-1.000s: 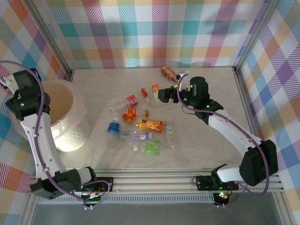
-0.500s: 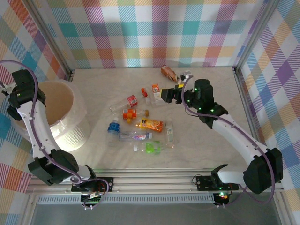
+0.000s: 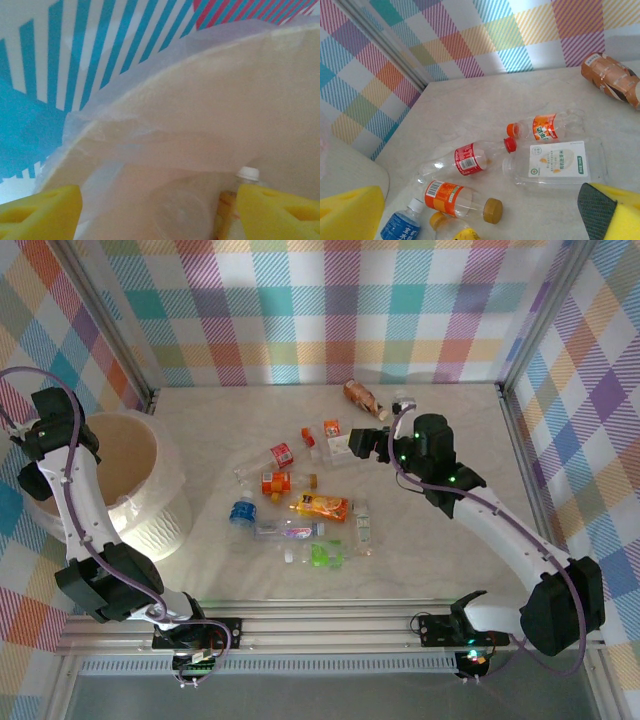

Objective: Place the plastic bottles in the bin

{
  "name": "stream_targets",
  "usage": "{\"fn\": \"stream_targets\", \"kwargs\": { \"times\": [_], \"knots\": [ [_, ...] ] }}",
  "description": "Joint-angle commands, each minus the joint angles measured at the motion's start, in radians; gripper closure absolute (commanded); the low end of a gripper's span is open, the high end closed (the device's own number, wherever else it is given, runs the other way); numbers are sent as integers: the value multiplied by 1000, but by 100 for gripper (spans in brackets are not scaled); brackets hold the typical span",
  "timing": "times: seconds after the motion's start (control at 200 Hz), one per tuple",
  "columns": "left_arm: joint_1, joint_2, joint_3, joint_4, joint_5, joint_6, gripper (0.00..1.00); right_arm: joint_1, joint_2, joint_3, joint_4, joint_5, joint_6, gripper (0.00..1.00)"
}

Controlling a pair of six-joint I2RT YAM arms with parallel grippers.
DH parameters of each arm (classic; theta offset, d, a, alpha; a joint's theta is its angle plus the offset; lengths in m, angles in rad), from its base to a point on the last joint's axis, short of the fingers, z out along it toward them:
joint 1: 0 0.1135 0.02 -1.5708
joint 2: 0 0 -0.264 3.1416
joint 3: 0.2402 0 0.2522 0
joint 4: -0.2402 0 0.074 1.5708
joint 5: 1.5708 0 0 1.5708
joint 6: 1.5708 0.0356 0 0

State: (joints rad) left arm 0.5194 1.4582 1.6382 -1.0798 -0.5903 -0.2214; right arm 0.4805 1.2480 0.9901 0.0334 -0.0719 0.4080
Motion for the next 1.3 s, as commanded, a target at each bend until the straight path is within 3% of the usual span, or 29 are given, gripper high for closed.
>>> {"fn": "stream_targets", "kwargs": {
  "times": [0.0, 0.125, 0.285, 0.34, 0.5, 0.775, 0.86, 1.04, 1.3],
  "knots": [
    [3, -33, 48, -41, 52, -19, 17, 6, -6, -11, 12, 33, 34, 0],
    [-31, -73, 79, -52, 175, -31, 13, 6, 1, -32, -17, 87, 64, 0],
    [-94, -164, 69, 11, 504, -63, 5, 6, -3, -88, -92, 52, 51, 0],
    [-145, -181, 72, 29, 559, -70, 0, 6, -14, -115, -112, 18, 30, 0],
    [-329, -214, 63, 109, 656, -111, 0, 6, -74, -189, -196, 16, 38, 0],
    [-541, -239, -99, 412, 1001, -290, 0, 27, -102, -300, -315, -87, 153, 0],
    [-670, -214, -129, 453, 985, -313, 0, 66, -91, -315, -324, -90, 163, 0],
    [-880, -151, -177, 489, 889, -333, 0, 186, -40, -312, -329, 57, 169, 0],
    [-935, -99, -236, 531, 864, -373, 0, 259, 104, -276, -350, 213, 262, 9]
  ]
}}
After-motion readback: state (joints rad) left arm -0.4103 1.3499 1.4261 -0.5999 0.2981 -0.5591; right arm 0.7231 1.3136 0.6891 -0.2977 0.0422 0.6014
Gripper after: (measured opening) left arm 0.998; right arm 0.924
